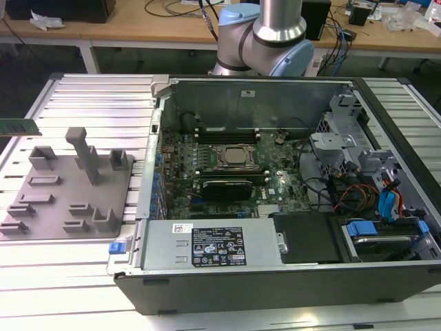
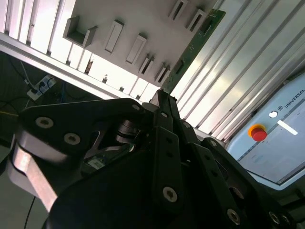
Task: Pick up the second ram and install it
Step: 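Pick up the second ram and move it above second insertion slot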
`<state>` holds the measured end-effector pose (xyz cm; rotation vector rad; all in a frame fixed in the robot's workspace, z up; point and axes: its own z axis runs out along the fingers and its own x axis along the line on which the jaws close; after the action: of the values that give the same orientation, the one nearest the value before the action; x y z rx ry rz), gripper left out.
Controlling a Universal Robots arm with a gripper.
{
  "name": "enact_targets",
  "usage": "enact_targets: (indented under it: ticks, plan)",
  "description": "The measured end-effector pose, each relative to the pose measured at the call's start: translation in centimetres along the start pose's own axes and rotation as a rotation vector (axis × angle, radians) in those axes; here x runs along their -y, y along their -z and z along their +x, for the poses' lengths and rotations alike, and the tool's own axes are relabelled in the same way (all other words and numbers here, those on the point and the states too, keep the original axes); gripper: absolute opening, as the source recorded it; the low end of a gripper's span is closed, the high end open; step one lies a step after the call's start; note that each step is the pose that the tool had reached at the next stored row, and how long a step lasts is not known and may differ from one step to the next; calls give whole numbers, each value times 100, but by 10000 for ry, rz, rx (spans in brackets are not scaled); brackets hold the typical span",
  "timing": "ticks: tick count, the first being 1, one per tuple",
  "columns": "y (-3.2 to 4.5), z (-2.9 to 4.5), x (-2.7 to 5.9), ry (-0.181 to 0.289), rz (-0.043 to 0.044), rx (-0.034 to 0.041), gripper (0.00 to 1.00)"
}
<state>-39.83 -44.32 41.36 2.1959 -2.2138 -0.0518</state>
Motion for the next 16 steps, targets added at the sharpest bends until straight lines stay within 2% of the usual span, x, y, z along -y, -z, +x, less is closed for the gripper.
enact_targets:
  ticks: [6, 10, 16]
  plan:
    - [1, -1, 0, 0, 0, 0, 9]
    - [32, -2, 3, -1, 0, -1, 9]
    - [38, -3, 176, 0, 0, 0, 9]
